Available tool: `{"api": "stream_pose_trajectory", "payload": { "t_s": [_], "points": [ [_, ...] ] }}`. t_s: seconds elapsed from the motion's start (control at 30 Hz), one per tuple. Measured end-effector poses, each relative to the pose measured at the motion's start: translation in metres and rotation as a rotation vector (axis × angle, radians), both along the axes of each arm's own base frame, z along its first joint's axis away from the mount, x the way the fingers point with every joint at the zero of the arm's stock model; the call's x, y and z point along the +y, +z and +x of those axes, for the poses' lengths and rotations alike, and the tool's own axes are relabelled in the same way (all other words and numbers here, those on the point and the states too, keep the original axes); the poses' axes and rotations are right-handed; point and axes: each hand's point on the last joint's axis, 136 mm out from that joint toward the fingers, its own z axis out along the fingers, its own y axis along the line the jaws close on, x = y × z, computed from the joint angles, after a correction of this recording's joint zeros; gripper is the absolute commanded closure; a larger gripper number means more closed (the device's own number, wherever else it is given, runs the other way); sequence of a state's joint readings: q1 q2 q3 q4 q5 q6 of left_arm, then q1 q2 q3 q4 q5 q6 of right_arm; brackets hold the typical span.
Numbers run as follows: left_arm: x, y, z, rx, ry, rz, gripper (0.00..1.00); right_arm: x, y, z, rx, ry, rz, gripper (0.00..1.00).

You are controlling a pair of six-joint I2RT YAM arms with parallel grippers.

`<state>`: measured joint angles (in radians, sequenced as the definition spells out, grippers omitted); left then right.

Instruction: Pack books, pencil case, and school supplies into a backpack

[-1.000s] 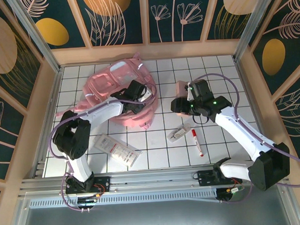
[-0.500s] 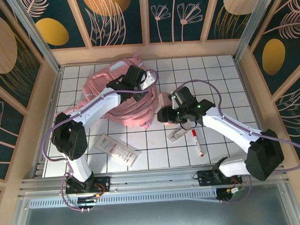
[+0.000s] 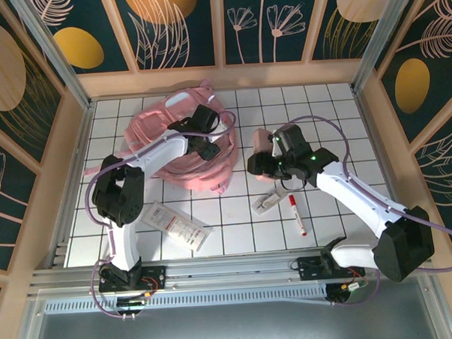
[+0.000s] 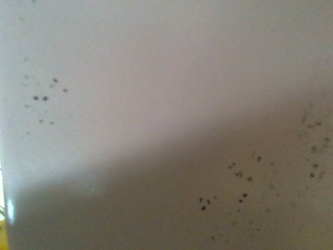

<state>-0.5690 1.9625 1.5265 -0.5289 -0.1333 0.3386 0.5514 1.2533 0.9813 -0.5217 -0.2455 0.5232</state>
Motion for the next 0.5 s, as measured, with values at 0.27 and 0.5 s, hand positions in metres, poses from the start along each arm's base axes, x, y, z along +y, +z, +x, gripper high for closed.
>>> {"api": "stream_pose_trajectory", "payload": {
  "t_s": [0.27, 0.5],
  "points": [
    [0.009, -0.020, 0.004, 0.004, 0.041, 0.069, 1.00, 0.002, -0.002, -0.001, 0.010, 0.007, 0.004, 0.60],
    [0.009, 0.010, 0.013, 0.006, 0.069, 0.040, 1.00, 0.011, -0.006, -0.005, 0.023, 0.024, 0.013, 0.61]
  ]
}}
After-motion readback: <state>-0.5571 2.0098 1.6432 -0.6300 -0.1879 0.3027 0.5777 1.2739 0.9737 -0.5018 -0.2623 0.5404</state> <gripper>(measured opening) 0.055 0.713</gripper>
